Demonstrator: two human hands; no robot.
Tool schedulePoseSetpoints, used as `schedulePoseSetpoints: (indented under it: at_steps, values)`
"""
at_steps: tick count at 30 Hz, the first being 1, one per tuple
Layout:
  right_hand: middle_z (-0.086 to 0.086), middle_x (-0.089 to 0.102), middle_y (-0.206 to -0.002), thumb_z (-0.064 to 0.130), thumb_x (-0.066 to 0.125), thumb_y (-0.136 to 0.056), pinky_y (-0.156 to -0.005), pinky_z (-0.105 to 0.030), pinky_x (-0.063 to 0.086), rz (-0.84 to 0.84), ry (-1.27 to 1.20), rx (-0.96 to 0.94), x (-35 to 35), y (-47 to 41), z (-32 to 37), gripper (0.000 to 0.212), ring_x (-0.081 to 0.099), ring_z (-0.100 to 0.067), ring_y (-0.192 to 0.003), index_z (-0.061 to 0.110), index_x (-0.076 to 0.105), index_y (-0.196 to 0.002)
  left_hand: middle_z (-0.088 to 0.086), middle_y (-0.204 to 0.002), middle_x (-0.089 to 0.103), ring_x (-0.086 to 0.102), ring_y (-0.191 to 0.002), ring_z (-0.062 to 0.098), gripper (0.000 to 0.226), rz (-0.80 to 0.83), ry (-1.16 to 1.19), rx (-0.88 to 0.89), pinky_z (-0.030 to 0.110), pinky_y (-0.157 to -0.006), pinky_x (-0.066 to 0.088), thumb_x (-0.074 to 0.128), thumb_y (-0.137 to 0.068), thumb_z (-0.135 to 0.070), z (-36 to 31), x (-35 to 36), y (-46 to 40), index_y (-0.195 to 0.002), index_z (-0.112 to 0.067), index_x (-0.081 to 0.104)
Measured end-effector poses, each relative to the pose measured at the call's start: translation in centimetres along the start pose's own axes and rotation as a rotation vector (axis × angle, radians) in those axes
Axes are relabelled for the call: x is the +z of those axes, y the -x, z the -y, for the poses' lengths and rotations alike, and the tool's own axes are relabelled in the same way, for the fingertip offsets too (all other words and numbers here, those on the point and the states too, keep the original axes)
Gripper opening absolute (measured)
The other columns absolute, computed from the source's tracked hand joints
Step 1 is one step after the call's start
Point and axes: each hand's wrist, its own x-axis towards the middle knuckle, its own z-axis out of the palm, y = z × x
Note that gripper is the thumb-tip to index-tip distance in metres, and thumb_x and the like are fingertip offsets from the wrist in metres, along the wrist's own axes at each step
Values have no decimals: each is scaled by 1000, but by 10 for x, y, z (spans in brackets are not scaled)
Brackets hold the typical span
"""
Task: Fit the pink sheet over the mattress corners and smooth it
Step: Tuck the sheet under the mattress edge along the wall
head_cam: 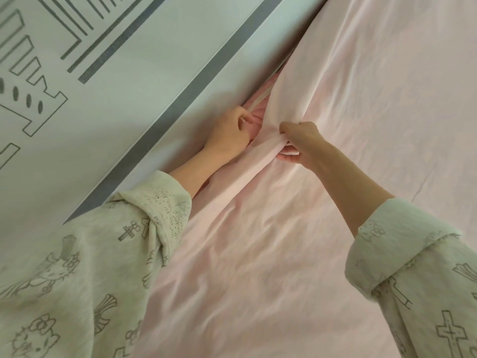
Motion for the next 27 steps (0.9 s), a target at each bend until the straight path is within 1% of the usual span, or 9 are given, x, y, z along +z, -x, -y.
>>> schedulePoseSetpoints:
  at_steps: [3,5,7,11,15,18,21,24,27]
  values:
    - [-7,54,-70,7,44,-85,-55,-28,56,7,-27,3,0,1,1,10,53,-18,-61,7,51,-78,-1,-84,59,57,-89,21,40,337,-30,34,39,-85,48,35,-83,-60,-17,-2,14,-80,-26,55]
    - [-8,53,-67,5,43,-84,-52,-27,55,14,-40,5,-1,2,2,12,52,-18,-58,5,50,-75,-7,-94,59,56,-104,19,47,447,-177,34,38,-92,45,36,-77,-72,-16,-5,23,-96,-33,57]
    - [-9,52,-66,5,42,-84,-49,-25,54,22,-66,4,0,4,4,12,50,-18,-54,4,49,-74,-3,-108,59,54,-112,19,51,478,-252,45,38,-98,43,53,-82,-57,-13,-11,28,-122,-27,50]
    - [-8,49,-65,4,41,-86,-52,-28,56,17,-145,-15,10,9,15,14,47,-18,-56,5,48,-74,5,-139,47,46,-125,26,64,575,-370,24,27,-102,37,64,-81,-30,-5,-27,41,-138,-18,37]
    - [-9,49,-64,2,41,-85,-54,-31,57,-14,-181,-36,21,14,24,14,48,-19,-57,4,47,-72,10,-128,57,56,-111,29,49,478,-235,-245,27,-89,44,51,-90,-35,13,-47,57,-133,-11,47]
    - [-11,53,-64,5,43,-84,-58,-34,58,-35,-178,-65,29,16,25,14,52,-20,-59,3,50,-73,7,-105,65,62,-92,25,37,402,-82,-254,31,-79,48,53,-89,-35,23,-54,64,-113,-8,61]
    - [-12,53,-69,6,42,-89,-70,-36,60,100,-225,-127,38,23,26,15,56,-22,-60,5,51,-77,7,-88,63,57,-74,21,27,290,41,-260,27,-60,40,50,-91,-28,33,-52,68,-91,-6,64]
    - [-7,54,-74,8,45,-92,-74,-32,55,184,-98,-235,50,31,19,15,54,-22,-69,11,54,-81,16,-96,66,61,-85,31,32,156,-36,-276,30,-61,35,48,-92,-33,46,-50,72,-90,-4,61]
    - [-6,63,-101,12,44,-93,-98,-38,46,26,256,-424,60,28,1,24,57,-23,-94,11,63,-108,11,-91,62,60,-95,33,32,68,-161,-253,31,-66,36,49,-90,-44,55,-47,76,-81,-13,51]
